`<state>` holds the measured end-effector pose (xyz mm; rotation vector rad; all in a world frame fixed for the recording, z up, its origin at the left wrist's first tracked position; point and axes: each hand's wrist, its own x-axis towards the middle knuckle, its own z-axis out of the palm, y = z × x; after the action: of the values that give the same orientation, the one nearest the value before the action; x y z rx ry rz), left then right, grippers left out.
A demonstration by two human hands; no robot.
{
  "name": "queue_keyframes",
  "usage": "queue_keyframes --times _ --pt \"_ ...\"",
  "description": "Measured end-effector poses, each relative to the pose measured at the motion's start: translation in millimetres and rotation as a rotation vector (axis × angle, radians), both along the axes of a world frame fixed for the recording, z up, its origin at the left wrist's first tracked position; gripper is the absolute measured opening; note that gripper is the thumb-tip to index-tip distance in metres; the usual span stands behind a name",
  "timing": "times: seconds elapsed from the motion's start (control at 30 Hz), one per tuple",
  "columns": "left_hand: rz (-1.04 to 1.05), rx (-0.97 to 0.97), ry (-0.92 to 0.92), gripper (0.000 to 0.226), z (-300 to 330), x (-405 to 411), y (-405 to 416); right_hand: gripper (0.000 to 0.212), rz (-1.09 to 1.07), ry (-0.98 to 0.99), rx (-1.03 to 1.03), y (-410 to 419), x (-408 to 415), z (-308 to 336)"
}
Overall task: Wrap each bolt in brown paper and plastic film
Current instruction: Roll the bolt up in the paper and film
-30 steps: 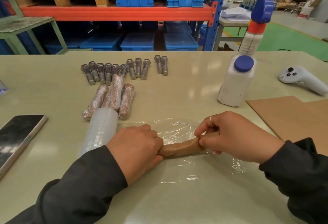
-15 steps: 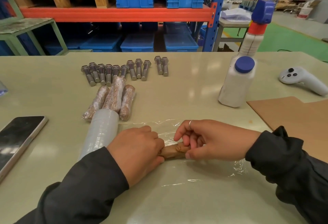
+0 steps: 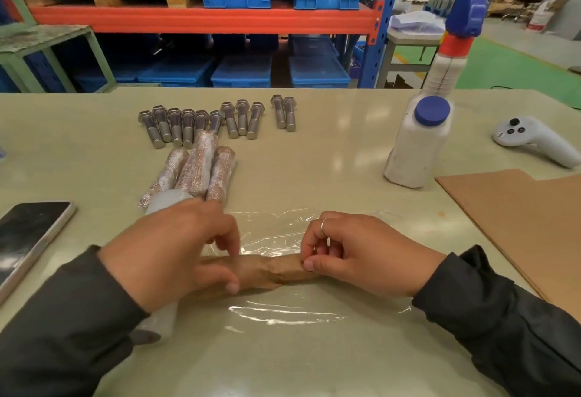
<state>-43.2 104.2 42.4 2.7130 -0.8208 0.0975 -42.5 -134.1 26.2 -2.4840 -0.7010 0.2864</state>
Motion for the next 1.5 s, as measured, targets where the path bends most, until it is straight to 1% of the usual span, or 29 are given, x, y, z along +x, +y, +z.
queue_keyframes --times 0.13,0.27,0.43,0.5,0.6,0.7,0.8,0.97,1.1,1.2,1.27,1.3,1.37,1.4,1.43,1.5 --pt "-0.042 0.095 0.063 0.018 -2 -2 0 0.01 -0.013 0.005 0.002 0 1 -1" --pt "-0.028 0.146 0.082 0.026 -5 1 0 0.012 -0.014 0.008 0.02 -1 0 -1" --pt "0.002 0.221 0.147 0.023 -9 0 -2 0.012 -0.017 0.017 0.023 -1 1 -1" --pt "-0.015 0.224 0.164 0.02 -11 2 -4 0.012 -0.02 0.017 0.023 -1 1 -1" --pt "-0.042 0.223 0.144 0.024 -14 4 -5 0.013 -0.02 0.024 0.02 0 0 -1" --pt "-0.075 0.202 0.136 0.022 -13 4 -3 0.017 -0.019 0.024 0.021 0 0 0" --pt "-0.106 0.207 0.118 0.019 -14 4 0 0.013 -0.022 0.024 0.024 0 0 0" --pt "-0.107 0.161 0.08 0.001 -19 5 0 0.012 -0.02 0.018 0.025 0 0 0" --pt "-0.109 0.129 0.091 0.003 -19 6 -1 0.013 -0.012 0.022 0.021 0 0 0" --pt "-0.097 0.182 0.092 0.004 -21 7 -2 0.013 -0.012 0.023 0.024 0 -1 0" --pt "-0.052 0.208 0.075 0.002 -22 8 -5 0.013 -0.011 0.022 0.023 0 -1 0" --pt "-0.026 0.202 0.058 0.004 -20 9 -6 0.013 -0.01 0.022 0.021 0 -1 0" --pt "0.024 0.169 0.044 0.025 -21 12 -7 0.012 -0.005 0.019 0.014 0 0 0" --pt "0.04 0.165 0.053 0.031 -22 13 -6 0.012 -0.003 0.016 0.012 0 0 0" --pt "0.05 0.164 0.067 0.033 -21 14 -7 0.012 -0.002 0.013 0.011 0 0 0" --pt "0.06 0.184 0.067 0.029 -20 15 -8 0.012 0.001 0.01 0.01 0 0 0"
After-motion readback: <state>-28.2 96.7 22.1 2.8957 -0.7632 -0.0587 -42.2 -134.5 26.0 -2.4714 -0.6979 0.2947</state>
